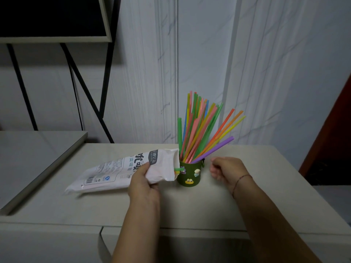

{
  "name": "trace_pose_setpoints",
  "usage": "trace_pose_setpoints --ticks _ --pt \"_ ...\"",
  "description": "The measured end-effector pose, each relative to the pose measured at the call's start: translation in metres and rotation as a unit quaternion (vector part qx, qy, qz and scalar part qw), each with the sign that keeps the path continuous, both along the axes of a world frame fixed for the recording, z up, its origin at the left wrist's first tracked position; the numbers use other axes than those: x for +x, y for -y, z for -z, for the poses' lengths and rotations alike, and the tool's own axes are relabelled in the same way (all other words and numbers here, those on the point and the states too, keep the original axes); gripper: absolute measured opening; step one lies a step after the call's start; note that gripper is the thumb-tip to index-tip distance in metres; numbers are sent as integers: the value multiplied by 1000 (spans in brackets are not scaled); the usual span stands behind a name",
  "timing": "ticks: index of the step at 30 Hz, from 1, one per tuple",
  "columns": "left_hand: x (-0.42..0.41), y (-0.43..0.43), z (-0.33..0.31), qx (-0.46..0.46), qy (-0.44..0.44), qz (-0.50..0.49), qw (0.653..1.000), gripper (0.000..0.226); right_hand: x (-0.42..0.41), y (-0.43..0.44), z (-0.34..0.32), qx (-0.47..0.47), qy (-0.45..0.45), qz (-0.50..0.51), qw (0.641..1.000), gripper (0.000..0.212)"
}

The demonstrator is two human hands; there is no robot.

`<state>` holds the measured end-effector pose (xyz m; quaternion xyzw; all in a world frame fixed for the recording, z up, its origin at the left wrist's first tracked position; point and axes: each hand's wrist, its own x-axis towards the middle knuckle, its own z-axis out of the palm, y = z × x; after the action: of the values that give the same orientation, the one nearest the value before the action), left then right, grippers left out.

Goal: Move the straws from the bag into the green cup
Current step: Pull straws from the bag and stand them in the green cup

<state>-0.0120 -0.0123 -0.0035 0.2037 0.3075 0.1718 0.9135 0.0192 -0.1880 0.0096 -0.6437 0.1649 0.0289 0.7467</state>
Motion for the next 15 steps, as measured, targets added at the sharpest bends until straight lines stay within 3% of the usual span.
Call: trace_pose_setpoints --ticks 3,7,15 --pt "1 0 0 7 1 2 1000 52 -14 -6 -7 -46 -24 -103 993 21" --pt "2 -1 3 29 15 -5 999 52 -32 -24 -14 -8 -27 -220 975 15" --pt "-11 12 -8 230 52 -108 966 41 -35 -53 -2 84 -81 -231 966 20"
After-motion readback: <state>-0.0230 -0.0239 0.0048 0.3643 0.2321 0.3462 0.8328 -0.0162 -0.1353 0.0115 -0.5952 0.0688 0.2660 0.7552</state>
